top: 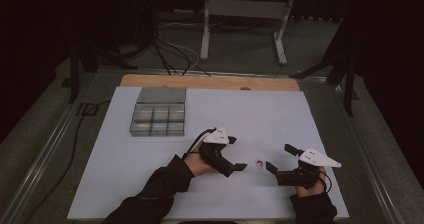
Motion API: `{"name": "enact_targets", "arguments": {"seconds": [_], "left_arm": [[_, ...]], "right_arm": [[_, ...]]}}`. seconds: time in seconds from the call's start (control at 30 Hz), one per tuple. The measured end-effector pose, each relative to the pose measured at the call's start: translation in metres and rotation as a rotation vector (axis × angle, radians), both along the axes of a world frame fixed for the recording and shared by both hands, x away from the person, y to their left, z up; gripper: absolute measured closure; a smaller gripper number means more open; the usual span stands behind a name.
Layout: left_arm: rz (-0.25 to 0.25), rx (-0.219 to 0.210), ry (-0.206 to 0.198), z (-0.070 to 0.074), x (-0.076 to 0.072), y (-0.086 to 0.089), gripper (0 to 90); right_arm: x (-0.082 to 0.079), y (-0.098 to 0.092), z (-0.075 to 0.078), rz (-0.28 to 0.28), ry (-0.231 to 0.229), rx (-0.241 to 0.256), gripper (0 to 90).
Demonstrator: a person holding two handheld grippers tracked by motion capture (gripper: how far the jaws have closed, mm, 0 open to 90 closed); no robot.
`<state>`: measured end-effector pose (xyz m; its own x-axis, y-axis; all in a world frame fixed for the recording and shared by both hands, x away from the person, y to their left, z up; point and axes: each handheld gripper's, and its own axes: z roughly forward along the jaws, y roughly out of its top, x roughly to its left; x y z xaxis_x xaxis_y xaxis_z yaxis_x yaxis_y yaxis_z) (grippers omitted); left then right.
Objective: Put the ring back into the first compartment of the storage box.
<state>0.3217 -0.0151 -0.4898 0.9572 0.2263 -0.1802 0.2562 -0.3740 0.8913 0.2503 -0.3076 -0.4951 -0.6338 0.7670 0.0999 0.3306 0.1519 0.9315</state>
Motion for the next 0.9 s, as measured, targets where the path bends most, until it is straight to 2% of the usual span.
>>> {"name": "enact_targets", "arguments": {"seconds": [0.1, 0.23, 0.47, 0.63, 0.73, 0.8, 0.9], "left_arm": [[-0.002, 0.027, 0.001, -0.004, 0.000, -0.009, 0.5], [-0.002, 0.034, 0.012, -0.008, 0.000, -0.018, 0.6], [-0.021, 0.075, 0.023, -0.017, -0.001, -0.033, 0.6], [-0.013, 0.123, 0.036, -0.023, -0.004, -0.045, 0.6], [-0.008, 0.122, 0.064, -0.025, -0.004, -0.049, 0.6], [0.000, 0.147, 0.064, -0.026, -0.005, -0.053, 0.6], [0.025, 0.157, 0.077, -0.027, -0.005, -0.057, 1.6]], "right_arm": [[0.000, 0.000, 0.000, -0.001, -0.001, 0.000, 0.0], [0.000, -0.001, 0.001, -0.002, -0.001, 0.003, 0.0], [-0.001, -0.001, 0.001, -0.003, -0.004, 0.007, 0.0], [0.000, -0.002, 0.001, -0.003, -0.005, 0.007, 0.0], [0.000, -0.002, 0.002, -0.005, -0.008, 0.011, 0.0], [-0.001, -0.002, 0.002, -0.007, -0.007, 0.015, 0.0], [-0.001, -0.003, 0.002, -0.008, -0.007, 0.015, 0.0]]}}
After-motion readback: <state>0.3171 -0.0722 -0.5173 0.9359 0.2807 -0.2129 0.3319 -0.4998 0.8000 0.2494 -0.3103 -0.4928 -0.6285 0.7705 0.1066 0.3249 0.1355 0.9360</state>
